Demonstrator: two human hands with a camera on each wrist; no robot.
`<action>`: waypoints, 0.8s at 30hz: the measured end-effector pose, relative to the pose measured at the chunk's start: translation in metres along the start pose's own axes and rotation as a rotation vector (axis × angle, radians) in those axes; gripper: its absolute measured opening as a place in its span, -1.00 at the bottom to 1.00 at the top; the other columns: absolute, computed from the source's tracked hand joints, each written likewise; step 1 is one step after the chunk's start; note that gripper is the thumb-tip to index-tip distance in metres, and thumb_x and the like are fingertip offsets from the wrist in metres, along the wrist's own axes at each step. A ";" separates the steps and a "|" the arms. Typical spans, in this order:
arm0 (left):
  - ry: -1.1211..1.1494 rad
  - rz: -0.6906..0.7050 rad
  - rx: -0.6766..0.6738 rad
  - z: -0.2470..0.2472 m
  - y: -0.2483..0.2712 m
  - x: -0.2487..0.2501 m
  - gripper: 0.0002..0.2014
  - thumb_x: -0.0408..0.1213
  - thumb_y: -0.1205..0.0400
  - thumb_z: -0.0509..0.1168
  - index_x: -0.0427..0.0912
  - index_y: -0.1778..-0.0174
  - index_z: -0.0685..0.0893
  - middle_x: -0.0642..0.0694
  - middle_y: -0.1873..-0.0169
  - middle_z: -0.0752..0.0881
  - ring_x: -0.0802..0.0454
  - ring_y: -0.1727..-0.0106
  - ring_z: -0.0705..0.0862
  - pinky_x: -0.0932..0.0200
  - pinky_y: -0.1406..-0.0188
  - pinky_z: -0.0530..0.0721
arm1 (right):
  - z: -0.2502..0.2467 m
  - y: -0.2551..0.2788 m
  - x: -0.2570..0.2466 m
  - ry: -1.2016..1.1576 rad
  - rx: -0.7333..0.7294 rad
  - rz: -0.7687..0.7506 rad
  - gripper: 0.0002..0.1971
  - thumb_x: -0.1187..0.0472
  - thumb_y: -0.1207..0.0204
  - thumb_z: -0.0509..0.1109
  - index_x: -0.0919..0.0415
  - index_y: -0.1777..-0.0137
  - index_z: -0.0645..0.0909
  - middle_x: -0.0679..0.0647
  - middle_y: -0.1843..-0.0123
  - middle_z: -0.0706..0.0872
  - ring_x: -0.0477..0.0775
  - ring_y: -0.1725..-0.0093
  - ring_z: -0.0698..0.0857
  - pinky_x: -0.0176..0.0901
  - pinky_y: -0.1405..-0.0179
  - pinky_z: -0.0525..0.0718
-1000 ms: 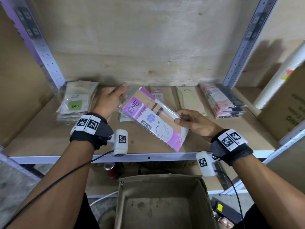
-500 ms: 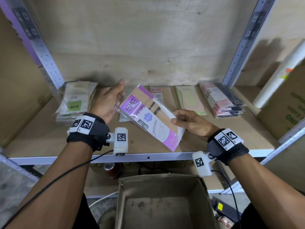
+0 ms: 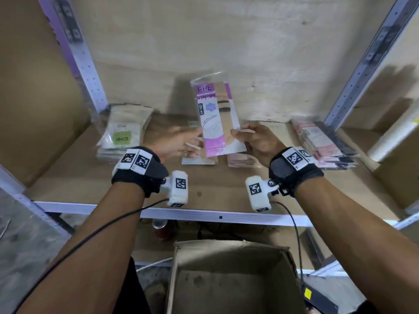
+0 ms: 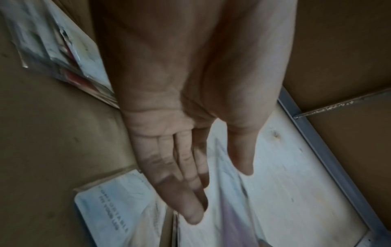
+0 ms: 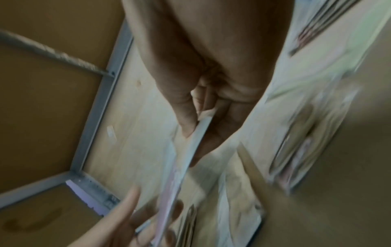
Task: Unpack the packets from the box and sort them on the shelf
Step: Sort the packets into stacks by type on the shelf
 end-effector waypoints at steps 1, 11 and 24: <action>0.009 0.015 0.016 -0.001 -0.001 0.000 -0.77 -0.02 -0.64 0.46 -0.05 -0.11 0.76 -0.11 0.06 0.89 0.04 0.17 0.86 0.27 0.20 0.79 | 0.008 -0.005 0.004 0.019 0.020 0.016 -0.85 0.38 -0.54 0.51 0.18 0.15 0.61 0.25 -0.01 0.75 0.12 0.17 0.75 -0.17 0.33 0.77; -0.216 0.008 0.343 -0.031 -0.015 -0.025 -0.90 -0.46 -0.53 0.55 -0.25 0.17 0.76 -0.40 0.05 0.84 -0.18 0.27 0.82 0.00 0.11 0.85 | 0.047 -0.054 0.026 0.609 0.088 0.195 -0.83 0.31 -0.38 0.61 0.29 0.20 0.63 0.16 0.31 0.61 0.13 0.22 0.62 -0.01 0.10 0.65; -0.389 -0.071 0.420 -0.030 -0.025 -0.038 -0.84 -0.34 -0.45 0.64 -0.32 0.14 0.86 -0.29 0.17 0.88 -0.24 0.10 0.87 -0.15 -0.05 0.84 | 0.063 -0.082 0.033 1.132 0.088 0.167 -0.55 0.19 -0.21 0.71 0.12 0.35 0.39 0.21 -0.01 0.69 0.19 -0.06 0.79 -0.11 0.26 0.66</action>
Point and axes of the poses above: each hand's wrist, its own y-axis away from the middle knuckle, its own z-axis out of the palm, x = y × z, the point moved 4 cm from there along -y, towards the middle knuckle
